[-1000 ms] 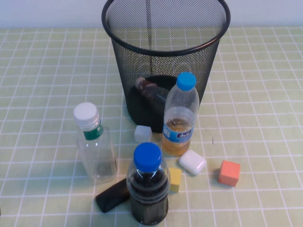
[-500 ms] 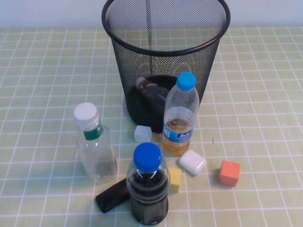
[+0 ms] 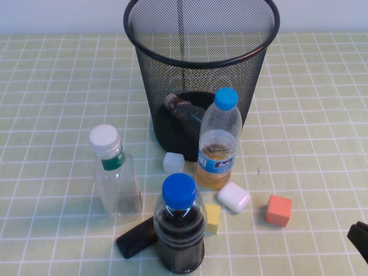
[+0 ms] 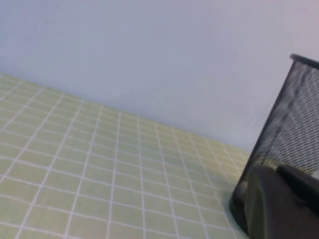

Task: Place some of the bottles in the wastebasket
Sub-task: Pick up a bottle from the table with left arm

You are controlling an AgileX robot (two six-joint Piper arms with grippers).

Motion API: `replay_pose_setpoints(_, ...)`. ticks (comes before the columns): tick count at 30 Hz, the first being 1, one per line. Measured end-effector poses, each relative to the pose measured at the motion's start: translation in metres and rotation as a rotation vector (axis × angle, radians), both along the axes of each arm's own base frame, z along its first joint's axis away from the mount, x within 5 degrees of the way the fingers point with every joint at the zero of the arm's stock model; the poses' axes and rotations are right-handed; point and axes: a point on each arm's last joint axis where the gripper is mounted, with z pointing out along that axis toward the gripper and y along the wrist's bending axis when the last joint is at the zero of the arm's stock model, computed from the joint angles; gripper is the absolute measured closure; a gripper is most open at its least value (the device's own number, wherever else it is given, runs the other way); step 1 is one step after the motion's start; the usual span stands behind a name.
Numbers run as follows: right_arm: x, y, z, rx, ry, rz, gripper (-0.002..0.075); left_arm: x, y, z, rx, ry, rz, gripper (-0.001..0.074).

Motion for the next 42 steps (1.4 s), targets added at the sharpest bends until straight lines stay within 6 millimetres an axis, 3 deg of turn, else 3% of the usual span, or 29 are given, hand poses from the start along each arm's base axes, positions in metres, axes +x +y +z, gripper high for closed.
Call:
replay_pose_setpoints(4, 0.0, 0.0, 0.001, 0.0, -0.007, 0.002, 0.0733, -0.001, -0.005, 0.033, 0.001, 0.045, -0.052, 0.0739)
replay_pose_setpoints(9, 0.0, 0.0, 0.001, 0.0, -0.007, 0.002, 0.0733, 0.015, -0.016, 0.067, 0.11, 0.298, -0.166, 0.0739)
replay_pose_setpoints(15, 0.0, 0.0, 0.001, 0.0, -0.007, 0.002, 0.0733, 0.046, -0.033, 0.085, 0.309, 0.469, -0.368, 0.0739)
replay_pose_setpoints(21, 0.0, 0.0, 0.001, 0.0, -0.007, 0.002, 0.0733, 0.07, -0.052, 0.095, 0.364, 0.386, -0.563, 0.0739)
replay_pose_setpoints(29, 0.0, 0.0, 0.001, 0.002, -0.006, 0.001, 0.0733, 0.085, -0.058, 0.093, 0.454, 0.303, -0.623, 0.0722)
replay_pose_setpoints(32, 0.0, 0.0, 0.001, 0.001, -0.007, 0.002, 0.0733, 0.086, -0.061, 0.093, 0.484, 0.268, -0.665, 0.0615)
replay_pose_setpoints(39, 0.0, 0.0, 0.001, 0.0, -0.007, 0.002, 0.0733, 0.095, -0.065, 0.092, 0.538, 0.19, -0.703, 0.0181)
replay_pose_setpoints(42, 0.0, 0.0, 0.001, 0.0, -0.007, 0.002, 0.0733, 0.103, -0.066, 0.089, 0.503, 0.206, -0.695, 0.0111)
